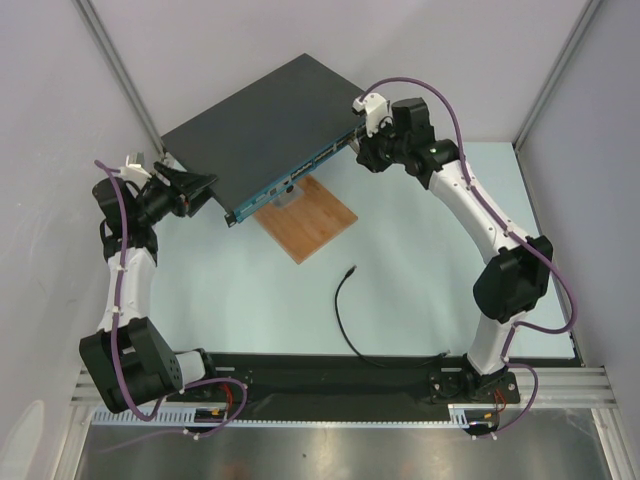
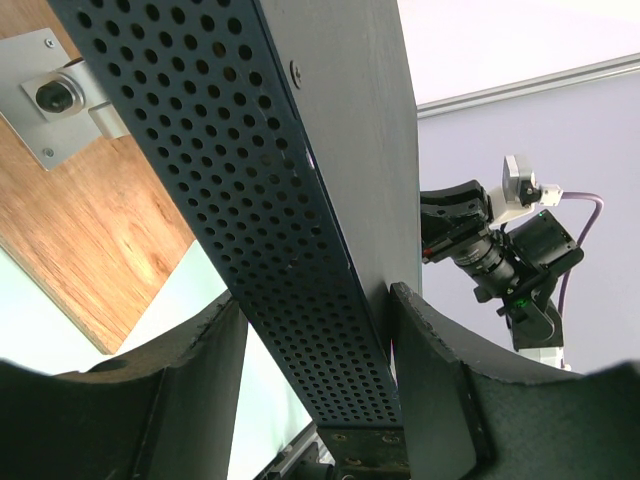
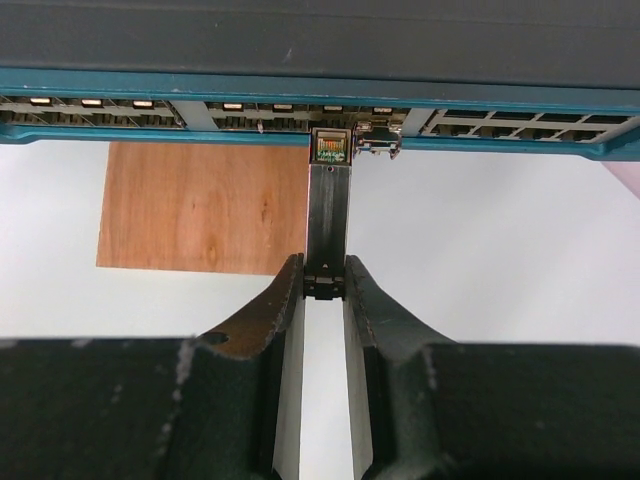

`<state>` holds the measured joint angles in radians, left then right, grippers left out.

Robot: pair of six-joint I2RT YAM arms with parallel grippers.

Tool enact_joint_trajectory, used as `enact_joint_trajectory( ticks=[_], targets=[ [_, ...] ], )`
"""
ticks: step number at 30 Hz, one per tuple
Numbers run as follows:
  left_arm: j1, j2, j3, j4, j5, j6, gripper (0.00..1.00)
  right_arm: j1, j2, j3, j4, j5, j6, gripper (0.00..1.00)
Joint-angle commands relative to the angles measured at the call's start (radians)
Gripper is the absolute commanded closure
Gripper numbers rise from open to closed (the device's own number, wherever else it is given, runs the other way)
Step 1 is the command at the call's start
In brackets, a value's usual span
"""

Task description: Insert the plug into the switch port

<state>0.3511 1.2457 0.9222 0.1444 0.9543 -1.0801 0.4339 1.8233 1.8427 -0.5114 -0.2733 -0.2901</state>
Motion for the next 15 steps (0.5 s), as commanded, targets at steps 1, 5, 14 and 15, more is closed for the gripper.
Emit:
enact_joint_trajectory(
  ticks=[1,5,14,15],
  targets=[
    [-0.034,0.037,0.043,0.075,-0.080,0.051,1.00,0.032,0.001,0.085,0.218,-0.006,-0.043,1.00],
    [-0.034,0.040,0.043,0.076,-0.078,0.049,1.00,0.035,-0.012,0.098,0.200,-0.020,-0.026,1.00],
    [-0.034,0.037,0.041,0.077,-0.074,0.049,1.00,0.042,-0.009,0.113,0.194,-0.029,0.005,1.00],
    [-0.034,0.037,0.041,0.077,-0.075,0.049,1.00,0.043,-0.007,0.115,0.194,-0.030,0.008,1.00]
  ],
)
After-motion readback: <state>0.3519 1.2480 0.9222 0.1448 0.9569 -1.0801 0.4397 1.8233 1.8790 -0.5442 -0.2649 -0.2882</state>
